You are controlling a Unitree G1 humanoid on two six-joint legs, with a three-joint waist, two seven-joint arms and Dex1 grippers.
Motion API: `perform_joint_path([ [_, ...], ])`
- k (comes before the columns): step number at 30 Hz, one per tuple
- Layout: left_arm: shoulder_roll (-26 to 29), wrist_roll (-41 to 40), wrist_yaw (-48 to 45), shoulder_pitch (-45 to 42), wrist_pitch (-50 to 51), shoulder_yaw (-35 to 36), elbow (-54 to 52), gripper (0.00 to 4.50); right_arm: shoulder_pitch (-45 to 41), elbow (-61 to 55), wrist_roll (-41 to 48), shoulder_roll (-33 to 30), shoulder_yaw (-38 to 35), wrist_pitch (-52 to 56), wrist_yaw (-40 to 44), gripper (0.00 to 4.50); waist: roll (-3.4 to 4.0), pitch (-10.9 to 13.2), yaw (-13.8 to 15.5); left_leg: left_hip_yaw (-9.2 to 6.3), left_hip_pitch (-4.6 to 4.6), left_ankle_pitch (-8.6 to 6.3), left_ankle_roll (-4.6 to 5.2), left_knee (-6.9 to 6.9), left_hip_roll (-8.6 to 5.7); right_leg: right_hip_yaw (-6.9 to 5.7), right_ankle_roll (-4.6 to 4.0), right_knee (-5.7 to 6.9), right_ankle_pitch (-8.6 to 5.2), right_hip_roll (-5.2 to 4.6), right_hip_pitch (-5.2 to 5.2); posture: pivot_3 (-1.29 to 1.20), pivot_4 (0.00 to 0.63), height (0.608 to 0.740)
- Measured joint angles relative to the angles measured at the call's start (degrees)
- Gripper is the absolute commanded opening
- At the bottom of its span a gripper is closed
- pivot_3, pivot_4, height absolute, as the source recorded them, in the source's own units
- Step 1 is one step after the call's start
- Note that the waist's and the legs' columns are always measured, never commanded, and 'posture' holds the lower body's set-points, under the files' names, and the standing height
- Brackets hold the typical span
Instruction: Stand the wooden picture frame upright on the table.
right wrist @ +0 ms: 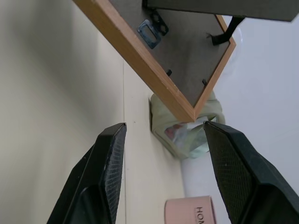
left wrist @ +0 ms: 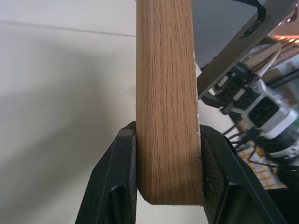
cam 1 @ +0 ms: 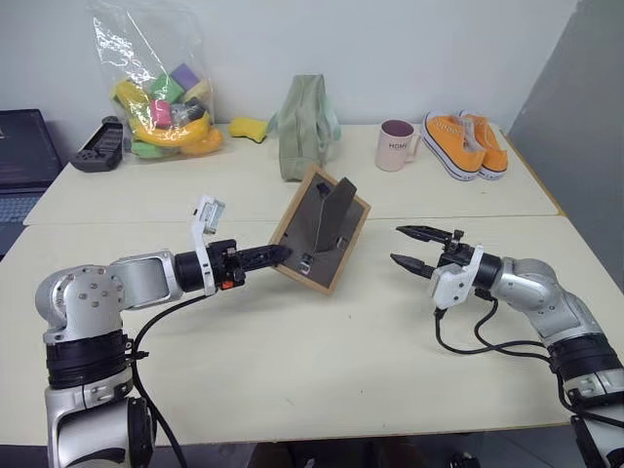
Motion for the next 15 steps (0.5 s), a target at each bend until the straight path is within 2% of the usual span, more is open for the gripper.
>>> perform_joint_path([
  [6,-0.7,-13.4,9.4,1.4,4.9,3.7,4.3,1.37,-3.0,6.9,-9.0,-0.1,0.6,-4.9,-10.7,2.76,0.00,0.0,-0.6,0.00,0.08,0.01,-0.01,0.00,0.00,0.00,0.00,0.06,0.00,-0.03,0.04,0.00,0.150,0.740],
  [10,3.3,-27.0,16.3,6.1,3.0,1.2,5.6,1.37,-4.6,9.9,-12.1,-0.3,2.2,-6.1,-14.9,2.76,-0.01,0.0,-1.4,-0.03,0.14,0.00,-0.01,-0.04,0.02,0.05,0.00,0.10,0.00,-0.06,0.06,0.00,0.150,0.740],
  [13,7.1,-37.8,22.1,9.5,-2.0,-3.6,4.6,1.37,-5.0,11.3,-12.3,-0.3,2.7,-6.4,-16.7,3.20,0.00,0.0,-1.4,-0.07,0.15,0.01,-0.01,-0.02,-0.02,-0.01,0.00,0.18,0.00,-0.11,0.09,0.00,0.150,0.740],
  [15,8.5,-42.8,24.8,10.7,-6.3,-6.0,3.6,1.37,-6.0,11.8,-12.3,0.0,3.3,-6.3,-17.4,3.65,0.00,0.0,-1.3,-0.05,0.20,0.01,-0.01,-0.01,-0.05,0.01,0.00,0.23,0.00,-0.13,0.11,0.00,0.150,0.740],
])
